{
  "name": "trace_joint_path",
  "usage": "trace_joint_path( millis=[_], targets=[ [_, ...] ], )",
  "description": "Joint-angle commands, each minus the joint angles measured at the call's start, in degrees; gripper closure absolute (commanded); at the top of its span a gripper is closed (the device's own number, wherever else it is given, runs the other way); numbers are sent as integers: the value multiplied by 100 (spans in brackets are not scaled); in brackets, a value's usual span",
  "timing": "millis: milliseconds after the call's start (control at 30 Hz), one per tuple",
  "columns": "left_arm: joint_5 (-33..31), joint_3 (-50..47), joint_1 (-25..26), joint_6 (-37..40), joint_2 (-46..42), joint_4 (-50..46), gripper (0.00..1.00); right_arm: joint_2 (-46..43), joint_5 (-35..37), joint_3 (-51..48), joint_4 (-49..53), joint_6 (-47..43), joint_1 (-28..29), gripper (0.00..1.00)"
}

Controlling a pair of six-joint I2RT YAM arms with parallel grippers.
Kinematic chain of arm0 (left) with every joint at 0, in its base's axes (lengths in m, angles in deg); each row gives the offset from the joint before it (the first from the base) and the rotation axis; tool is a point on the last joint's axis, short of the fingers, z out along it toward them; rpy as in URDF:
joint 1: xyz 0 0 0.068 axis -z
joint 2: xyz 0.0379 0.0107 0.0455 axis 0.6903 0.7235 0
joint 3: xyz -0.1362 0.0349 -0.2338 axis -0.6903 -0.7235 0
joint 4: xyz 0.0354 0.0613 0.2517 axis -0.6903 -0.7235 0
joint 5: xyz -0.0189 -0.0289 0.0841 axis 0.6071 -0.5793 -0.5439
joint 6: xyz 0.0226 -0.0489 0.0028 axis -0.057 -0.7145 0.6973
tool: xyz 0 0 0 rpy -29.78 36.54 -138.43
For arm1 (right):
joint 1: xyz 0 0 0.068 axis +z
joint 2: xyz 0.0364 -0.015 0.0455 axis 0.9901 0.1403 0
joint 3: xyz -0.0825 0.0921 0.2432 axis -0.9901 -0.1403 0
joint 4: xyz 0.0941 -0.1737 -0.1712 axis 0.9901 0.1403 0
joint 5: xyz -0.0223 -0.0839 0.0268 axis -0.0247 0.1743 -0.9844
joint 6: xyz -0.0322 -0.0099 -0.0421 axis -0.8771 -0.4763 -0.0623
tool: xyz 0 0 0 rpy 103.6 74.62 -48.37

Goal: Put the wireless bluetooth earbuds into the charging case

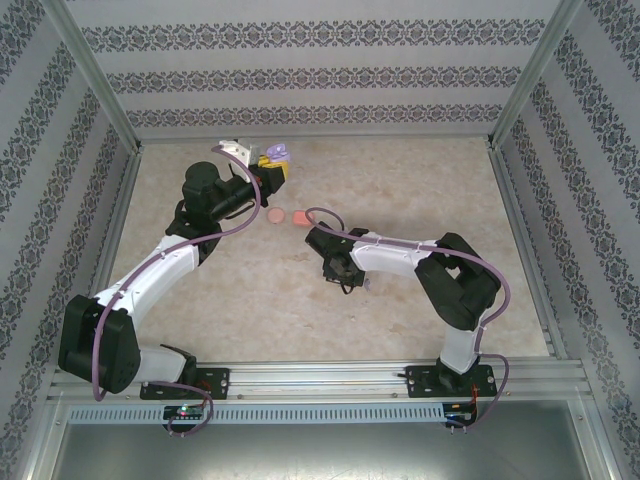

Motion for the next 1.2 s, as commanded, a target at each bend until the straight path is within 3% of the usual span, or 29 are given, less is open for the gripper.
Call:
trace_joint_path(
  millis=[0,267,567,833,1167],
  targets=[
    [-34,-37,65,-60,-79,347,100,119,-10,42,113,171,124,69],
    [-32,-38,74,-77,-34,379,100,200,-53,3,52,206,133,74],
    [-48,37,88,-91,-11,311,100,78,9,-87,-62,162,143,85],
    [-141,192,104,5,27,114,100,-418,361,-79,-89,-156,108,88],
    [-379,-177,181,440,-78,559,100,-885,510,-12,-237,-776,-102,88]
  ],
)
